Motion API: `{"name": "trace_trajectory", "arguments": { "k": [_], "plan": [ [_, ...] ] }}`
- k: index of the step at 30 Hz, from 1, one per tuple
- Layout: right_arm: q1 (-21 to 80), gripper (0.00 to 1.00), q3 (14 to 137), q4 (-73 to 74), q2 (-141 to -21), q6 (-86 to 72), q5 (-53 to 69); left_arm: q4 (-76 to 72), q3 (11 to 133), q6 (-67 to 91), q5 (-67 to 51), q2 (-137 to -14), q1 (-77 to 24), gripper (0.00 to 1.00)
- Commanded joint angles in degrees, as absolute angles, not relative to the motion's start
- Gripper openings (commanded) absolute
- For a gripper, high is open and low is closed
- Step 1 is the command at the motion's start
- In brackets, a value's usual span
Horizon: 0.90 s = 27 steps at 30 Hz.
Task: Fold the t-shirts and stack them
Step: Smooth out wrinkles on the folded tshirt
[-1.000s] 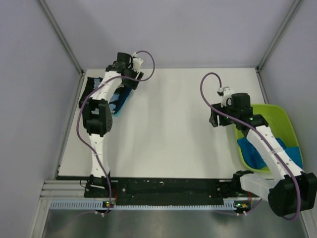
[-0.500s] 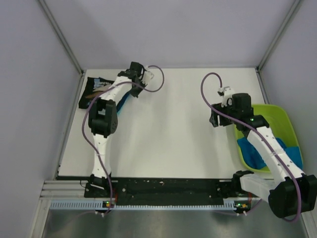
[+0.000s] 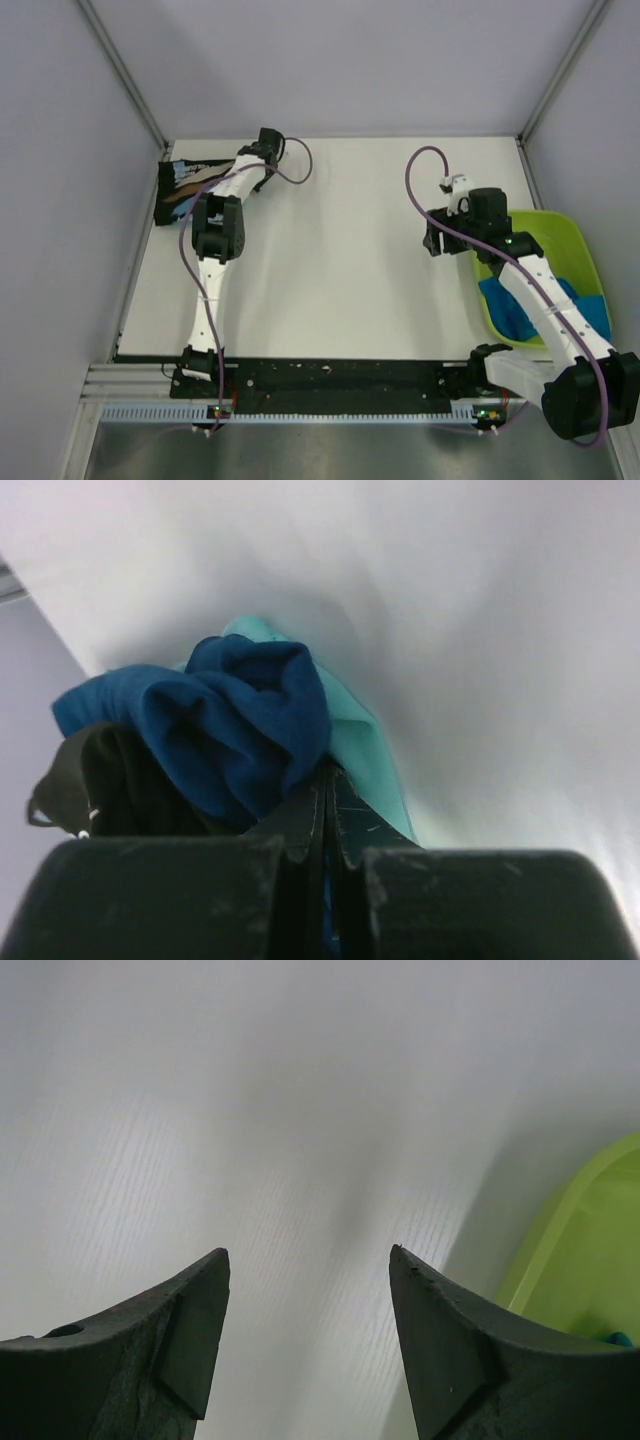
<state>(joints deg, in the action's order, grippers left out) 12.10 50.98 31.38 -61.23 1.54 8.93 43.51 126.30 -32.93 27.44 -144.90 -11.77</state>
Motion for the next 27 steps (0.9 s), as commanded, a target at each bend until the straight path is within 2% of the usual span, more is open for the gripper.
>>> {"name": "trace_trajectory", "arguments": {
  "k": [1, 4, 6, 10, 13, 15, 19, 22, 27],
  "plan": [
    [11.7, 0.65, 51.1, 30.5, -60.6, 2.3, 8.3, 38.2, 129.3, -35.2, 35.9, -148.0, -9.3, 0.0],
    [11.6, 0.65, 51.1, 30.5, -60.4, 2.3, 8.4, 37.4, 129.0, -35.0, 34.0, -147.2, -9.1, 0.0],
    [11.7, 0.65, 51.0, 30.6, -60.2, 2.3, 8.5, 36.7, 124.6, -35.2, 31.0, -143.9, -9.4, 0.0],
    [11.7, 0.65, 50.9, 30.5, -59.8, 2.3, 8.8, 29.5, 110.4, -35.2, 24.5, -130.8, -11.9, 0.01],
    [11.7, 0.65, 51.2, 30.5, -59.9, 2.2, 9.1, 29.2, 103.5, -32.7, 16.0, -120.3, -14.8, 0.07],
    [11.7, 0.66, 51.1, 30.5, -59.8, 2.0, 9.5, 30.4, 99.3, -30.2, 9.9, -113.1, -16.2, 0.16],
    [11.6, 0.67, 50.8, 30.2, -59.1, 1.8, 10.6, 26.8, 85.6, -25.7, -2.8, -96.9, -16.8, 0.53],
    [11.6, 0.68, 50.9, 29.8, -59.4, 1.7, 13.1, 21.1, 73.1, -24.0, -6.5, -85.6, -16.7, 0.68],
    [11.7, 0.72, 49.9, 28.0, -59.5, 0.4, 16.3, 12.9, 51.3, -21.0, -8.0, -66.7, -15.8, 0.79]
  ]
}}
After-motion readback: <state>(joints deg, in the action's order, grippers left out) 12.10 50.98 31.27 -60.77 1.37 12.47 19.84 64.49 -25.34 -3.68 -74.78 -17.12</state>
